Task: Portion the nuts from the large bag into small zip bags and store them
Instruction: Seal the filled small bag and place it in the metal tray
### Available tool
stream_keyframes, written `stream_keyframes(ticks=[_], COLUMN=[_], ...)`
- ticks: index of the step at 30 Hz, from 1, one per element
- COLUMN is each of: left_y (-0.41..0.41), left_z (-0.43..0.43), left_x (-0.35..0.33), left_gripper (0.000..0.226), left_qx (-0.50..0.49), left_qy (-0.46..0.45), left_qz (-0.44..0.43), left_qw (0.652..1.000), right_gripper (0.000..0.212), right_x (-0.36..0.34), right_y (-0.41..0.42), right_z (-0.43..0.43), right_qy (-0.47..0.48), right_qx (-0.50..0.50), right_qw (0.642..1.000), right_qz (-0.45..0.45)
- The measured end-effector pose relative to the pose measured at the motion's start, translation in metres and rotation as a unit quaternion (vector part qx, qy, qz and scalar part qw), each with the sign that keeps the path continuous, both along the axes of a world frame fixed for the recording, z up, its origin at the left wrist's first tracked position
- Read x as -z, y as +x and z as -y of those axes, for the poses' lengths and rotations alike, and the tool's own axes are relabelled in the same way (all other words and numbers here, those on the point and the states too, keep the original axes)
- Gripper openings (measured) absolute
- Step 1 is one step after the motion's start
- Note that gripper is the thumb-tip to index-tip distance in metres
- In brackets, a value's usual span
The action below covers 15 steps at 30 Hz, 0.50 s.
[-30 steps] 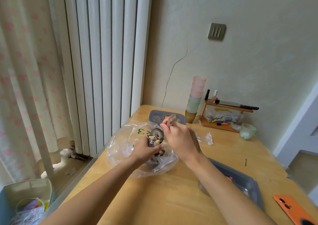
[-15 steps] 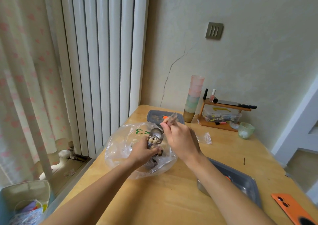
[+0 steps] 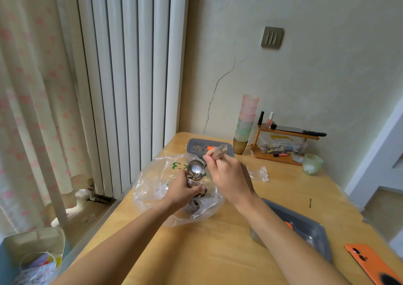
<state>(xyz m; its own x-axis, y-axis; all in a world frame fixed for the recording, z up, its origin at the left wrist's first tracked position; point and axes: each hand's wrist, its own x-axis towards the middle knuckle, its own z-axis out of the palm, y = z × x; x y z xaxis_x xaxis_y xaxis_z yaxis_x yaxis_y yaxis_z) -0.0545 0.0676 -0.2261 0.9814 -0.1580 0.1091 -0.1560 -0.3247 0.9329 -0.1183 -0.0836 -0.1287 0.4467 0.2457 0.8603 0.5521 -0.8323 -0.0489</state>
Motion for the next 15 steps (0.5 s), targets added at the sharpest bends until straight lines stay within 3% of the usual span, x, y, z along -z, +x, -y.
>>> stream_keyframes(ticks=[7,10,15], left_y=[-0.0014,-0.0009,-0.0061], left_z=[-0.001,-0.0037,-0.0067], left_x=[-0.0019,-0.0021,-0.0041], left_gripper=[0.055,0.061,0.069], left_qx=[0.007,0.002,0.011], left_qy=[-0.003,-0.009,-0.05], left_qz=[0.022,0.037,0.043], left_qw=[1.0,0.999,0.998], right_gripper=[0.032,0.032,0.034], right_x=[0.0018,0.0026,-0.0002], right_y=[0.0014,0.0009,0.0005], right_z=[0.0026,0.0011,0.0044], right_qy=[0.01,-0.004,-0.01], right_qx=[-0.008,-0.044,-0.047], right_qw=[1.0,0.998,0.999], right_qz=[0.009,-0.033,0.011])
